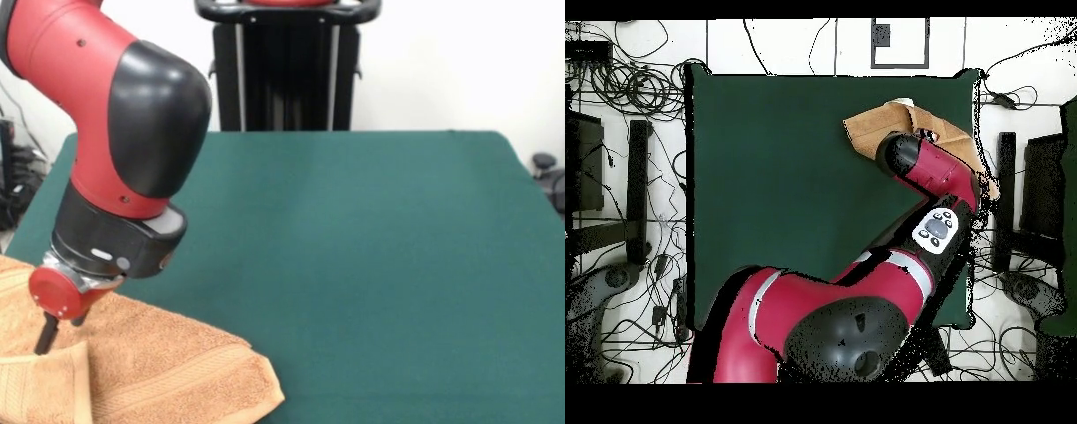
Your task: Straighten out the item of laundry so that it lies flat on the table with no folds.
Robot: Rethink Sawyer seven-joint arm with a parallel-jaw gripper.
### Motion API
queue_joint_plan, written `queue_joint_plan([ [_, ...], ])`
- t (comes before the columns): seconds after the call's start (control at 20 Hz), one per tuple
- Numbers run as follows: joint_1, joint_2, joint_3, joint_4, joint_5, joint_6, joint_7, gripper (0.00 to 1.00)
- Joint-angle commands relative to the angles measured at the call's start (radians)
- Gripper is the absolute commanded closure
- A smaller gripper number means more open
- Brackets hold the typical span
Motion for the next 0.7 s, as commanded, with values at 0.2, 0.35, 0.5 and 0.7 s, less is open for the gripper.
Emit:
queue_joint_plan([
  [0.2, 0.001, -0.025, 0.12, -0.005, 0.021, 0.122, 0.086, 0.0],
  [0.35, 0.009, -0.016, 0.112, -0.011, 0.024, 0.122, 0.104, 0.0],
  [0.5, 0.026, 0.005, 0.09, -0.029, 0.033, 0.129, 0.139, 0.0],
  [0.7, 0.038, 0.026, 0.069, -0.051, 0.04, 0.14, 0.166, 0.0],
])
